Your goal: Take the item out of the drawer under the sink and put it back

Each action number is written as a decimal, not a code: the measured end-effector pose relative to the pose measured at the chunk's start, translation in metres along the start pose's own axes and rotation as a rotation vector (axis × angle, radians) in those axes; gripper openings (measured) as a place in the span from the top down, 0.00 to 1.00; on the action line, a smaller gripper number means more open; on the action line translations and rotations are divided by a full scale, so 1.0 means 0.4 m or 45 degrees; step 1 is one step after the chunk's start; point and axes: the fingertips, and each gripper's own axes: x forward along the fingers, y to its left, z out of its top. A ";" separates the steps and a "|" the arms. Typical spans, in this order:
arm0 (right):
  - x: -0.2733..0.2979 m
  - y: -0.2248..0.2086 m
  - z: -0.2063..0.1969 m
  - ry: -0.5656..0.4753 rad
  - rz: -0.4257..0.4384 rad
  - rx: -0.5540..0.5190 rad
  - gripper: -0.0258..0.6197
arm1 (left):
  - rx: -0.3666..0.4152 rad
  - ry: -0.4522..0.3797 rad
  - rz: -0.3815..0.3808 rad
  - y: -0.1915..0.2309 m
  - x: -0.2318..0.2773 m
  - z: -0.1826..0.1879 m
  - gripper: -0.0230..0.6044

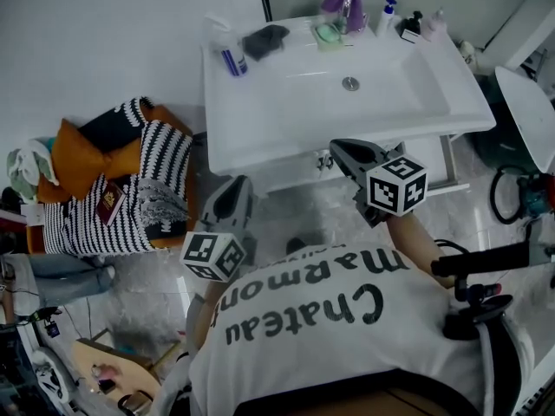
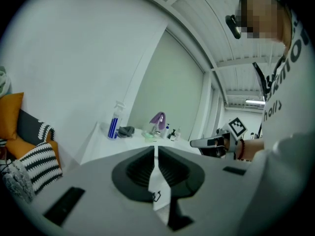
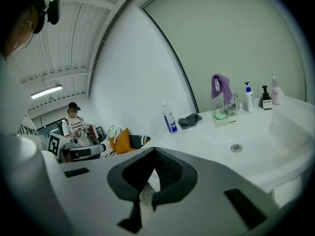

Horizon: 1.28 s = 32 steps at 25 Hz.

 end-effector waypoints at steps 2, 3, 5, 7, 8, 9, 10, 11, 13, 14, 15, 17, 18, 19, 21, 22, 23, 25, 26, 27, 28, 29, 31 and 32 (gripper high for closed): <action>0.000 -0.001 -0.003 -0.005 -0.006 0.007 0.94 | 0.003 0.005 -0.004 0.002 0.000 -0.006 0.92; 0.002 -0.002 -0.003 -0.007 -0.009 0.010 0.94 | 0.004 0.008 -0.005 0.005 0.001 -0.008 0.92; 0.007 -0.002 -0.003 -0.007 -0.014 0.011 0.94 | 0.006 0.011 -0.009 0.012 0.003 -0.008 0.92; 0.011 -0.002 -0.002 -0.006 -0.021 0.008 0.94 | 0.009 0.010 -0.013 0.017 0.006 -0.004 0.92; 0.014 -0.002 -0.001 -0.006 -0.025 0.007 0.94 | 0.010 0.008 -0.014 0.020 0.006 -0.002 0.92; 0.016 -0.001 0.001 -0.008 -0.028 0.007 0.94 | 0.011 0.007 -0.016 0.024 0.005 0.001 0.92; 0.019 0.000 0.003 -0.011 -0.030 0.007 0.94 | 0.011 0.005 -0.018 0.028 0.004 0.004 0.92; 0.022 0.001 0.006 -0.014 -0.033 0.006 0.94 | 0.010 0.004 -0.018 0.034 0.004 0.006 0.92; 0.031 0.000 0.009 -0.015 -0.037 0.007 0.94 | 0.002 0.002 -0.019 0.047 0.006 0.010 0.92; 0.036 -0.001 0.009 -0.013 -0.040 0.009 0.94 | -0.002 0.002 -0.021 0.053 0.009 0.011 0.92; 0.041 -0.003 0.009 -0.011 -0.043 0.011 0.94 | -0.004 0.003 -0.024 0.058 0.012 0.012 0.92; 0.052 -0.007 0.009 -0.008 -0.051 0.014 0.94 | -0.003 0.005 -0.031 0.069 0.019 0.014 0.92; 0.058 -0.009 0.010 -0.007 -0.054 0.016 0.94 | -0.002 0.005 -0.035 0.075 0.022 0.016 0.92; 0.064 -0.010 0.011 -0.006 -0.057 0.016 0.94 | -0.001 0.004 -0.038 0.081 0.025 0.018 0.92; 0.078 -0.010 0.013 -0.005 -0.062 0.013 0.94 | -0.001 -0.001 -0.041 0.095 0.028 0.022 0.92; 0.084 -0.009 0.014 -0.005 -0.064 0.011 0.94 | 0.000 -0.003 -0.042 0.104 0.029 0.023 0.92; 0.090 -0.008 0.015 -0.006 -0.066 0.009 0.94 | 0.002 -0.006 -0.043 0.112 0.030 0.025 0.92; 0.102 -0.007 0.019 -0.012 -0.070 0.005 0.94 | 0.004 -0.011 -0.045 0.126 0.035 0.031 0.92; 0.107 -0.007 0.021 -0.014 -0.072 0.004 0.94 | 0.004 -0.014 -0.047 0.132 0.038 0.034 0.92; 0.111 -0.007 0.022 -0.014 -0.074 0.004 0.94 | 0.003 -0.015 -0.048 0.137 0.040 0.036 0.92; 0.113 -0.007 0.022 -0.014 -0.077 0.005 0.94 | 0.002 -0.014 -0.050 0.140 0.040 0.036 0.92; 0.115 -0.008 0.023 -0.014 -0.080 0.008 0.94 | 0.002 -0.013 -0.052 0.142 0.041 0.036 0.92; 0.116 -0.009 0.026 -0.022 -0.081 0.019 0.94 | -0.001 -0.017 -0.057 0.145 0.042 0.041 0.92; 0.117 -0.007 0.032 -0.034 -0.076 0.025 0.94 | -0.005 -0.025 -0.059 0.145 0.042 0.045 0.92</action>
